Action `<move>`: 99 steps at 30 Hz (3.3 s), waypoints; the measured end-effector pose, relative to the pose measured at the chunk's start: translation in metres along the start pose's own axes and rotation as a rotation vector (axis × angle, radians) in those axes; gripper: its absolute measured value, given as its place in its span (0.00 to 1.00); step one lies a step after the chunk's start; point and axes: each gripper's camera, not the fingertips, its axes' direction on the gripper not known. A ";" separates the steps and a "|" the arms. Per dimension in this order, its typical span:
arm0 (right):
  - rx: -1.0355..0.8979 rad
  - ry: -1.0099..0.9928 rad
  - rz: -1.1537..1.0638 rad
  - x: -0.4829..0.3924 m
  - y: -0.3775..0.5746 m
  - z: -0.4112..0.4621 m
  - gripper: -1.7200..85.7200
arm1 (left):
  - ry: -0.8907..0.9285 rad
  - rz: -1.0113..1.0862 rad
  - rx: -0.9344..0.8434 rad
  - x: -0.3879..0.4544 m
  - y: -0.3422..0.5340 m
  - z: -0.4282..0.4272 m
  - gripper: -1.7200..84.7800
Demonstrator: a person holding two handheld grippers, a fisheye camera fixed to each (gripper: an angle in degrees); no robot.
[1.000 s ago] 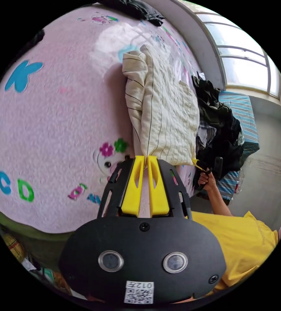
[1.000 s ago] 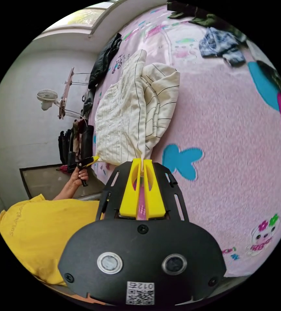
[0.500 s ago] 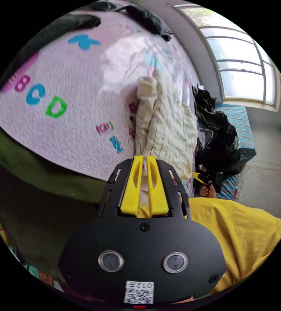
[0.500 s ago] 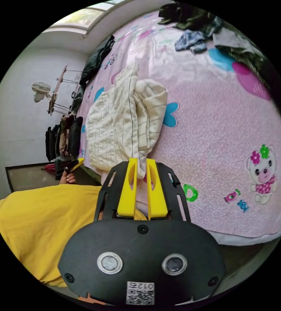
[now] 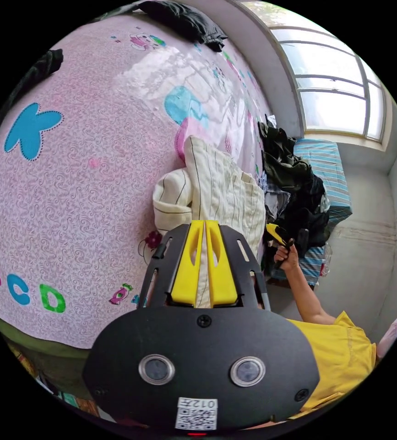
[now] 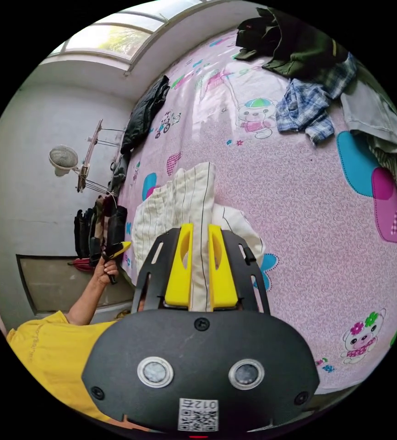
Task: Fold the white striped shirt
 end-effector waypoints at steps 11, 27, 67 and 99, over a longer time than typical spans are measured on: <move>-0.103 -0.121 0.059 0.035 -0.057 0.014 0.08 | -0.094 -0.036 0.030 -0.001 -0.049 -0.027 0.02; -0.048 -0.334 0.080 0.057 -0.055 0.006 0.04 | 0.272 0.143 -0.054 0.017 -0.108 -0.034 0.03; -0.027 -0.004 0.105 -0.061 -0.038 0.047 0.04 | 0.110 0.193 -0.262 0.126 -0.144 -0.011 0.08; -0.113 -0.112 -0.309 -0.375 -0.043 0.192 0.13 | -0.270 0.458 -0.041 0.244 -0.016 0.033 0.03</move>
